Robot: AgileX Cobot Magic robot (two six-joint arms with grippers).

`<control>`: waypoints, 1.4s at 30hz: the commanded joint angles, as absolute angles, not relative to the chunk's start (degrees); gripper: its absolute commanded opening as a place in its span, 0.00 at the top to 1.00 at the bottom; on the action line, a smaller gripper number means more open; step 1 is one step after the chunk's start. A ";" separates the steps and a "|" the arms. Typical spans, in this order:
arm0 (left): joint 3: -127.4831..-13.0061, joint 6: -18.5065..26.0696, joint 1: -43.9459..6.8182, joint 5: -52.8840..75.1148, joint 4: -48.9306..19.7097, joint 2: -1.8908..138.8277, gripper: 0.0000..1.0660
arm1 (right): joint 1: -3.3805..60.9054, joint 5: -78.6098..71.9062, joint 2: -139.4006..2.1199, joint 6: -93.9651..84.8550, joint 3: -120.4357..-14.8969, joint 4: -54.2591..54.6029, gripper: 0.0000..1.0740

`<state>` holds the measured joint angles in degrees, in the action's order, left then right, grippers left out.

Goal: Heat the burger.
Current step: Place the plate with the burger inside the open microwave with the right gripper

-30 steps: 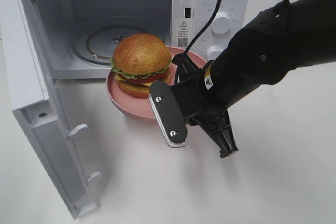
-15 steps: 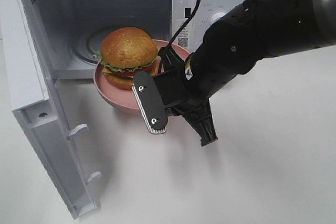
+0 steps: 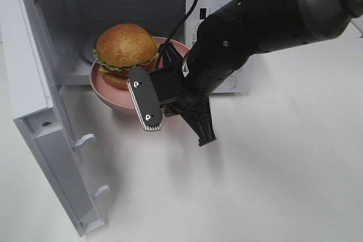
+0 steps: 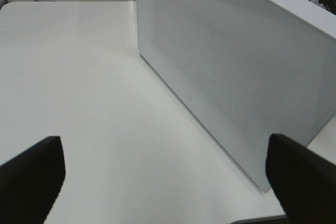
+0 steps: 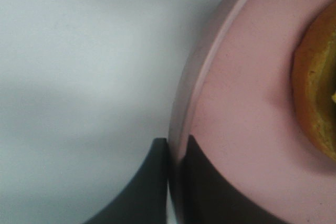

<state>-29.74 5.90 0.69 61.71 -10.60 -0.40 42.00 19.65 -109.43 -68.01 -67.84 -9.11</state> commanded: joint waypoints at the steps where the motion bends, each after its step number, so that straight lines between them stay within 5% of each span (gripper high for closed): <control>1: -29.51 5.96 0.46 61.13 -10.83 -1.26 0.10 | 41.54 16.27 -109.89 -65.72 -71.10 -9.57 1.00; 42: -29.51 5.96 0.46 61.13 -10.83 -1.26 0.10 | 41.48 30.14 -126.57 -58.44 -98.72 -11.69 1.00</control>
<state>-29.74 5.90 0.69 61.71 -10.60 -0.40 41.94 31.28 -126.34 -58.84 -96.09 -10.49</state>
